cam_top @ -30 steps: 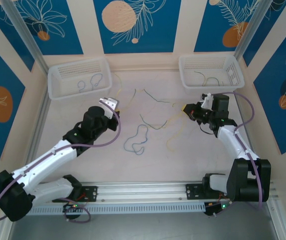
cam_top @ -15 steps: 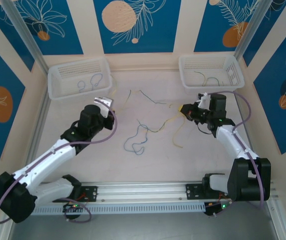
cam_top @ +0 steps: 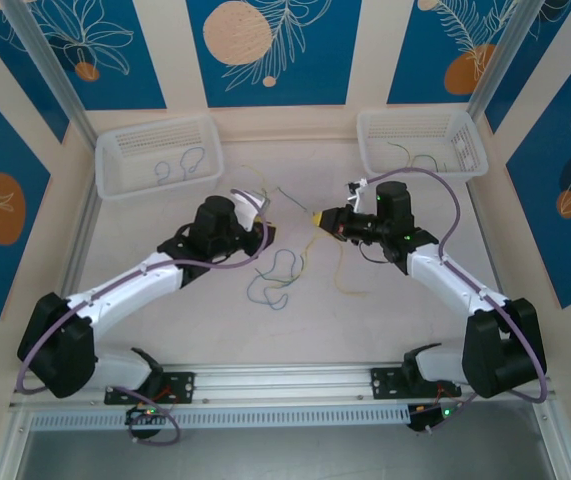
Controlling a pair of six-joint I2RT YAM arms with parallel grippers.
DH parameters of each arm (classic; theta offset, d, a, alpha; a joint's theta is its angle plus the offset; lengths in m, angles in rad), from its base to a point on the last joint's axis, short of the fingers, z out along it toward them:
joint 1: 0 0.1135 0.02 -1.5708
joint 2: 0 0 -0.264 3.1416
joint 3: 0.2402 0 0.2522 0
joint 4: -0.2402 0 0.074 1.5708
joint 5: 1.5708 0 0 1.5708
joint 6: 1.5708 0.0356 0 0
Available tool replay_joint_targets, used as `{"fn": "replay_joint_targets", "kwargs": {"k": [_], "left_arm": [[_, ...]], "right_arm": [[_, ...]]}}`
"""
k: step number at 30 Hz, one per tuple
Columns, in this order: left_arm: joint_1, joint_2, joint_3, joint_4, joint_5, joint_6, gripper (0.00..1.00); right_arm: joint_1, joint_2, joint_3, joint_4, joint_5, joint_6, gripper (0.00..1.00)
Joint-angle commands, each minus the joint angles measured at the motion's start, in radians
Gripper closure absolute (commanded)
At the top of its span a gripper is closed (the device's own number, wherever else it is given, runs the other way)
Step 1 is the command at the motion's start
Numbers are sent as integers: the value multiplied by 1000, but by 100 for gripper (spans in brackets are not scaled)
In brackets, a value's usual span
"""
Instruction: Untangle the cables
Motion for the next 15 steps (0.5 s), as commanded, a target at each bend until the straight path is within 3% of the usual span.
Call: {"fn": "replay_joint_targets", "kwargs": {"k": [1,6,15], "left_arm": [[-31,41,44,42,61,0,70],[-64,75,72,29,95,41,52],[-92,53,59,29,266,178,38]], "right_arm": [[21,1,32,49,30,47,100],[22,-10,53,-6,58,50,100],[9,-11,69,-50,56,69,100]]}}
